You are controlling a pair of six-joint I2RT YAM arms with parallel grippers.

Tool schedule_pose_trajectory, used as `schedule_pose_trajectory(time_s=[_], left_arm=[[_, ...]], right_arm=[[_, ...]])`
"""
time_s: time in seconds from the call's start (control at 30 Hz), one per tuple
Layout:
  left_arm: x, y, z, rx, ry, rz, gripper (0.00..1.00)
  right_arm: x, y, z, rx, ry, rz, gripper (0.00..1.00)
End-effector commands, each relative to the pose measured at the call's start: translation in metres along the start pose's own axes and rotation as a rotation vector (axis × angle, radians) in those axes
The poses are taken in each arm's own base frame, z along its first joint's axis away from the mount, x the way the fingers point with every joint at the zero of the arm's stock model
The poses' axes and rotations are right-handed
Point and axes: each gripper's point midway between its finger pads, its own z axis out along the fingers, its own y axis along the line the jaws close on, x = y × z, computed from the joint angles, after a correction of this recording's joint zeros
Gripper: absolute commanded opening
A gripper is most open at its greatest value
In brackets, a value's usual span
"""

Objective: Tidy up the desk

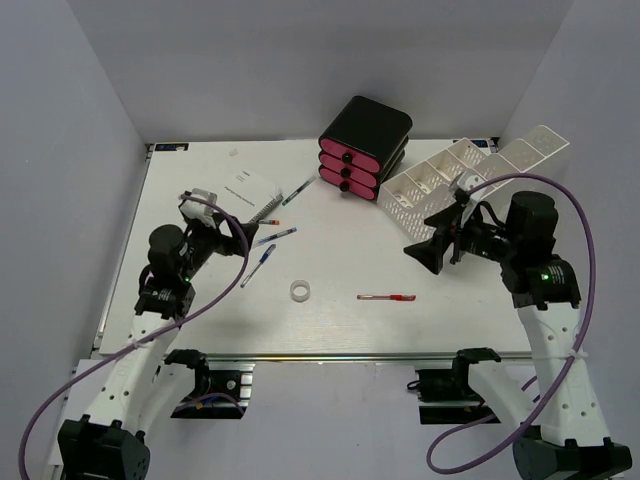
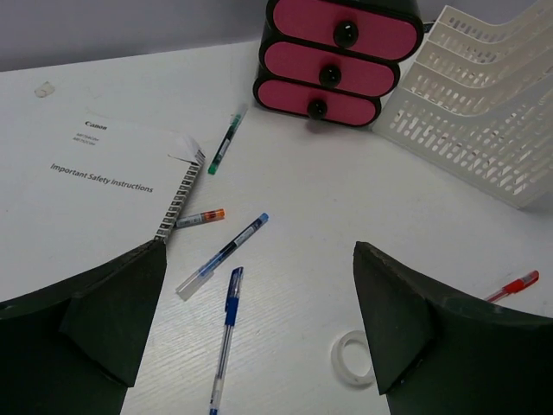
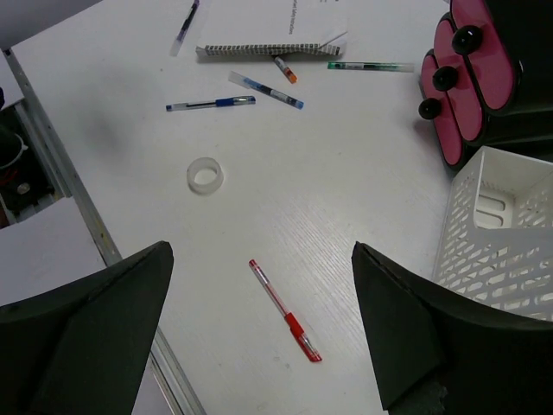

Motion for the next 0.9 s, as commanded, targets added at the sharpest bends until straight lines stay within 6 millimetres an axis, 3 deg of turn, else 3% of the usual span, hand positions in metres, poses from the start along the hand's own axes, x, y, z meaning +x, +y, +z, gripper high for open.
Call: schedule_pose_trajectory(time_s=[0.0, 0.37, 0.47, 0.53, 0.57, 0.6, 0.63, 0.67, 0.7, 0.73, 0.77, 0.83, 0.87], left_arm=[[-0.013, -0.010, 0.002, 0.042, -0.018, 0.002, 0.98], [-0.008, 0.003, 0.009, -0.023, 0.016, -0.042, 0.98], [-0.005, 0.004, 0.010, -0.037, 0.024, -0.071, 0.98], [-0.003, 0.005, 0.013, -0.042, 0.034, -0.098, 0.94], [0.000, 0.005, 0.013, -0.042, 0.040, -0.106, 0.91], [0.002, 0.005, 0.015, -0.043, 0.046, -0.118, 0.87], [0.006, 0.006, 0.017, -0.046, 0.060, -0.147, 0.82], [0.009, 0.004, 0.018, -0.036, 0.073, -0.169, 0.62], [0.011, 0.002, 0.020, -0.031, 0.083, -0.205, 0.51], [0.021, 0.004, 0.021, -0.040, 0.125, -0.230, 0.43], [0.028, 0.003, 0.020, -0.037, 0.168, -0.249, 0.29], [0.032, 0.010, 0.023, -0.077, 0.208, -0.284, 0.27], [0.039, 0.018, 0.021, -0.132, 0.239, -0.291, 0.38]], right_arm=[[-0.006, 0.012, -0.006, -0.020, -0.035, -0.037, 0.89], [0.029, 0.026, -0.011, -0.076, -0.005, -0.209, 0.89], [0.038, 0.022, -0.003, -0.081, 0.010, -0.130, 0.89], [0.044, 0.035, 0.002, -0.195, 0.007, -0.098, 0.89], [0.046, 0.035, 0.004, -0.206, 0.011, -0.084, 0.81], [0.052, 0.033, 0.007, -0.207, 0.022, -0.068, 0.54], [0.055, 0.027, 0.010, -0.194, 0.032, -0.065, 0.40], [0.060, 0.022, 0.013, -0.175, 0.045, -0.053, 0.15], [0.066, 0.019, 0.016, -0.169, 0.057, -0.038, 0.09], [0.069, 0.014, 0.019, -0.160, 0.059, -0.035, 0.09], [0.072, 0.012, 0.022, -0.148, 0.065, -0.010, 0.17], [0.086, 0.007, 0.030, -0.142, 0.082, 0.032, 0.36], [0.086, 0.001, 0.034, -0.125, 0.072, 0.037, 0.45]])
